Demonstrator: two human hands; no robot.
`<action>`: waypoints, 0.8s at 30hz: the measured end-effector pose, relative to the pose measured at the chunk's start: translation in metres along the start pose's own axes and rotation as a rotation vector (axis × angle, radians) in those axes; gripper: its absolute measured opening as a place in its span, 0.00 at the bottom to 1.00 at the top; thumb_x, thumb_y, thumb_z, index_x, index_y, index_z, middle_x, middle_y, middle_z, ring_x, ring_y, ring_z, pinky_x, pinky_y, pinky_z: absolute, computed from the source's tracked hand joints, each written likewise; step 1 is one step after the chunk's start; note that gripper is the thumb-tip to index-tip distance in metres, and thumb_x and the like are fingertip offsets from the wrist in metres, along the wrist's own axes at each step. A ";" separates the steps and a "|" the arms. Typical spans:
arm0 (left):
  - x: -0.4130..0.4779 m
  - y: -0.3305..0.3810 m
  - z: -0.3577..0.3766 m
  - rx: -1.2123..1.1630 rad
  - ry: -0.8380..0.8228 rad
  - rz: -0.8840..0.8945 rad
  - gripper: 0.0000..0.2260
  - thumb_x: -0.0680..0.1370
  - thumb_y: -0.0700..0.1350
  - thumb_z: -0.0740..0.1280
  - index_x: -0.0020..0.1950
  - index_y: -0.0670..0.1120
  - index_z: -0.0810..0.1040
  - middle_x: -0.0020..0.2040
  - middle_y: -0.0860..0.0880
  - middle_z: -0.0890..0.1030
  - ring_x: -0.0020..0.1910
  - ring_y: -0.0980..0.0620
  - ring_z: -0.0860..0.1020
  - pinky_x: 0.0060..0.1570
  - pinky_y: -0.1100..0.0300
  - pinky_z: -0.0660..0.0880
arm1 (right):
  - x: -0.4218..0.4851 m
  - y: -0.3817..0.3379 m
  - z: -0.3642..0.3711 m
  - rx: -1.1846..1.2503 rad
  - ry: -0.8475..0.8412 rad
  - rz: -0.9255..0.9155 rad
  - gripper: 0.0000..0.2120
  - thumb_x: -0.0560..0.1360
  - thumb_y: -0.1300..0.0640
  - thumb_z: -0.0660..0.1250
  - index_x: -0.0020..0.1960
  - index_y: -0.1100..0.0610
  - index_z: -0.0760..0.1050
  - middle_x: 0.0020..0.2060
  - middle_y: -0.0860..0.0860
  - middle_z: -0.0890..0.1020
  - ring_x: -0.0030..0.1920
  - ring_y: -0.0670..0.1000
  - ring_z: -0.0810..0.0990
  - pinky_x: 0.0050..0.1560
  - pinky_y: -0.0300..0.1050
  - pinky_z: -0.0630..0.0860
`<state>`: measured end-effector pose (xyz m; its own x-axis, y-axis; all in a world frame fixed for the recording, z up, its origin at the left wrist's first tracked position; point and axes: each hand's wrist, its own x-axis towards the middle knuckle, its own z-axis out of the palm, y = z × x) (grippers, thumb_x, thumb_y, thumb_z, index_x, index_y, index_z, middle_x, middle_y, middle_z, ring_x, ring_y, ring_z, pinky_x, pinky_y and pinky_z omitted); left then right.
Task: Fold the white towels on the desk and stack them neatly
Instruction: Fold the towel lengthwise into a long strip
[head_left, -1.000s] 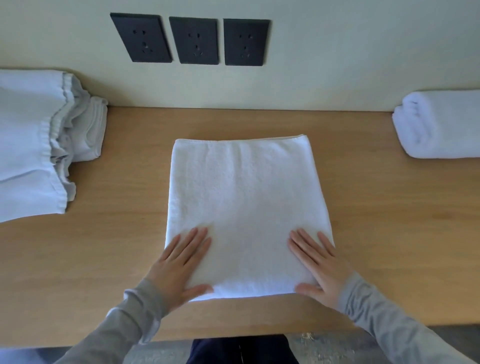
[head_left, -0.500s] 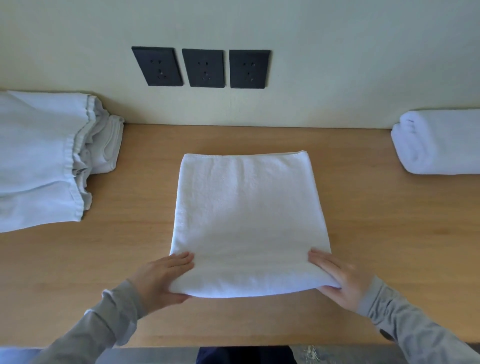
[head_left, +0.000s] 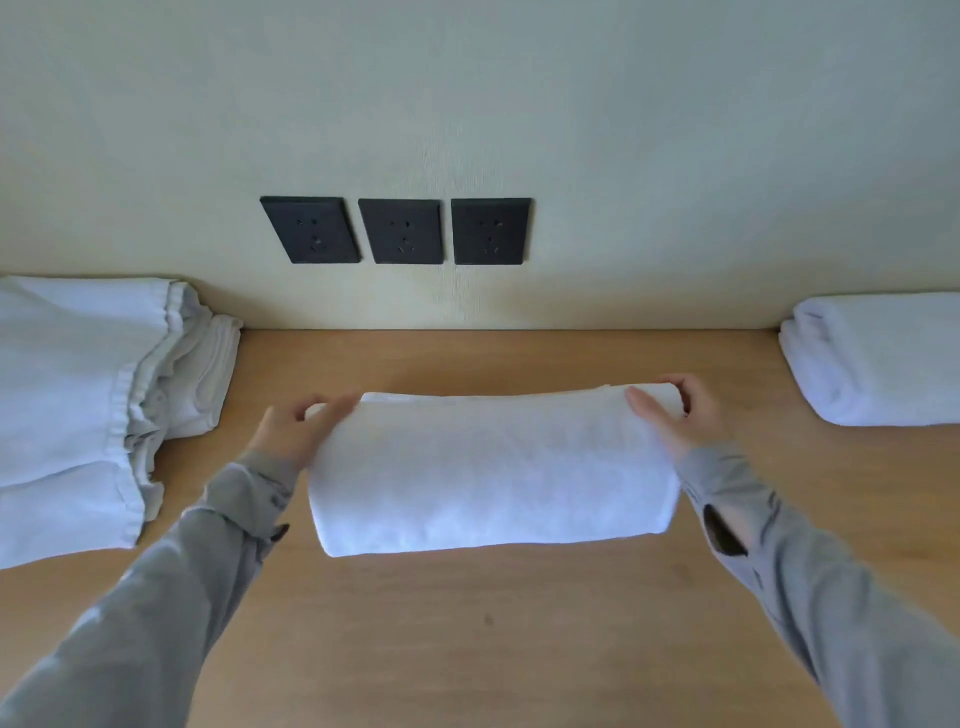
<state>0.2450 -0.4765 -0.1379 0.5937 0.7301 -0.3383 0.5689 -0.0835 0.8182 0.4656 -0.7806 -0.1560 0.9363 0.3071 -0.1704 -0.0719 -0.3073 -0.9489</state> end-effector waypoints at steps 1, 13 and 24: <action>0.011 -0.001 0.008 0.002 0.062 -0.066 0.17 0.73 0.58 0.67 0.33 0.46 0.75 0.32 0.49 0.74 0.34 0.51 0.72 0.35 0.61 0.67 | 0.010 0.003 0.009 -0.003 0.025 0.021 0.15 0.70 0.54 0.74 0.52 0.56 0.73 0.41 0.50 0.80 0.36 0.46 0.80 0.31 0.36 0.76; 0.077 -0.030 0.048 0.137 0.130 -0.170 0.19 0.74 0.60 0.64 0.33 0.46 0.74 0.30 0.49 0.75 0.34 0.46 0.72 0.35 0.56 0.65 | 0.075 0.046 0.058 -0.194 0.186 0.116 0.12 0.74 0.55 0.69 0.50 0.62 0.72 0.34 0.48 0.74 0.34 0.51 0.74 0.31 0.33 0.69; 0.082 -0.032 0.071 0.493 0.264 -0.107 0.24 0.76 0.60 0.60 0.57 0.39 0.71 0.53 0.37 0.75 0.47 0.36 0.74 0.45 0.48 0.69 | 0.087 0.055 0.079 -0.799 0.271 0.130 0.23 0.78 0.47 0.59 0.63 0.64 0.68 0.54 0.64 0.77 0.52 0.64 0.76 0.43 0.49 0.66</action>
<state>0.3162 -0.4618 -0.2249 0.3923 0.8912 -0.2279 0.8538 -0.2606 0.4507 0.5157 -0.6999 -0.2441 0.9946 0.0303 -0.0989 -0.0159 -0.8998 -0.4361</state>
